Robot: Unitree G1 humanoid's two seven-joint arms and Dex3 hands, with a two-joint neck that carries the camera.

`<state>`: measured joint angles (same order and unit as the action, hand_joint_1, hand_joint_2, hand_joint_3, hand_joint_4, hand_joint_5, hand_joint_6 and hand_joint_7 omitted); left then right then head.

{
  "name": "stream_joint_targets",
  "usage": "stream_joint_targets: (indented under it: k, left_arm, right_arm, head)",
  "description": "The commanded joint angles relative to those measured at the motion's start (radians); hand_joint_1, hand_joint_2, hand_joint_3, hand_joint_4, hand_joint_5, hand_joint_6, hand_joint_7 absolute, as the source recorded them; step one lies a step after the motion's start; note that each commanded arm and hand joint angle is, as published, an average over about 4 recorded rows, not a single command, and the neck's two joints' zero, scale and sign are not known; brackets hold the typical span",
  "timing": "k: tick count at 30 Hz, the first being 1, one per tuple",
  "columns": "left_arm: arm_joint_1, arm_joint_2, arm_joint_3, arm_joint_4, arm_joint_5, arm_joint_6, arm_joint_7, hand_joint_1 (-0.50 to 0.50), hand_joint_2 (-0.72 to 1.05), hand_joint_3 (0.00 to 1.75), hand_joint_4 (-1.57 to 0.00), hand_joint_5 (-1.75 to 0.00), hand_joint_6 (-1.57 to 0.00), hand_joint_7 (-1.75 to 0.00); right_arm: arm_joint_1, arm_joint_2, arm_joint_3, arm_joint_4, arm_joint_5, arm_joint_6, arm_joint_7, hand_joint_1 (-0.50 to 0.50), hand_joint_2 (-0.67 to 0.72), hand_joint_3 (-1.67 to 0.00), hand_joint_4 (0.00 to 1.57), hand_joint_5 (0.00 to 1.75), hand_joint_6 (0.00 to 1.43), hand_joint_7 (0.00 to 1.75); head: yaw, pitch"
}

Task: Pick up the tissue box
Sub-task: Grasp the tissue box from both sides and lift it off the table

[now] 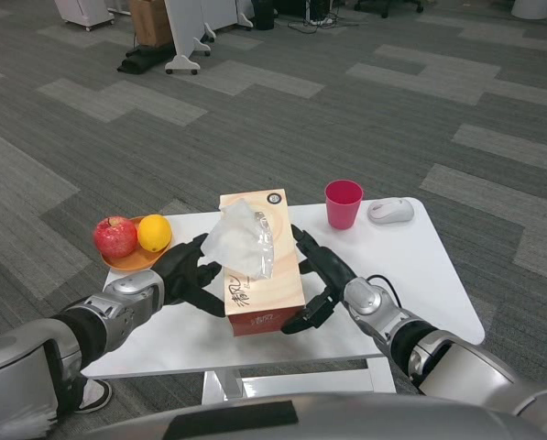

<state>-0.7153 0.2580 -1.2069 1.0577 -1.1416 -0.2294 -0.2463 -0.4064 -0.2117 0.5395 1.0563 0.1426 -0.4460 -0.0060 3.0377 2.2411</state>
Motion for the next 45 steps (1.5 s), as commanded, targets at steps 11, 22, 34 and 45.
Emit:
stream_joint_targets:
  k: [11, 22, 34, 45]
  left_arm:
    - [-0.01, -0.022, 0.009, -0.04, 0.0, -0.03, -0.041, 0.5, 0.96, 0.09, -0.04, 0.0, 0.0, 0.0]
    - [-0.003, -0.016, 0.033, -0.073, 0.002, -0.03, -0.055, 0.5, 0.96, 0.09, -0.04, 0.0, 0.0, 0.0]
    - [0.013, -0.006, 0.078, -0.131, 0.022, -0.03, -0.064, 0.5, 0.96, 0.09, 0.0, 0.0, 0.0, 0.0]
    - [0.023, 0.0, 0.116, -0.17, 0.046, -0.03, -0.075, 0.5, 0.96, 0.09, 0.0, 0.0, 0.0, 0.0]
  right_arm:
    - [-0.027, 0.038, 0.014, -0.06, -0.006, -0.019, 0.022, 0.33, -0.03, -0.63, 0.0, 1.75, 0.0, 0.0]
    - [-0.015, 0.032, 0.011, -0.104, -0.004, -0.022, 0.018, 0.33, -0.03, -0.63, 0.0, 1.75, 0.0, 0.0]
    - [0.003, 0.025, 0.01, -0.168, 0.0, -0.022, 0.015, 0.33, -0.03, -0.63, 0.0, 1.75, 0.0, 0.0]
    - [0.018, 0.019, 0.01, -0.216, 0.006, -0.022, 0.011, 0.33, -0.03, -0.63, 0.0, 1.75, 0.0, 0.0]
  head:
    - [-0.001, 0.0]
    - [-0.002, 0.0]
    - [-0.003, 0.001]
    - [-0.001, 0.002]
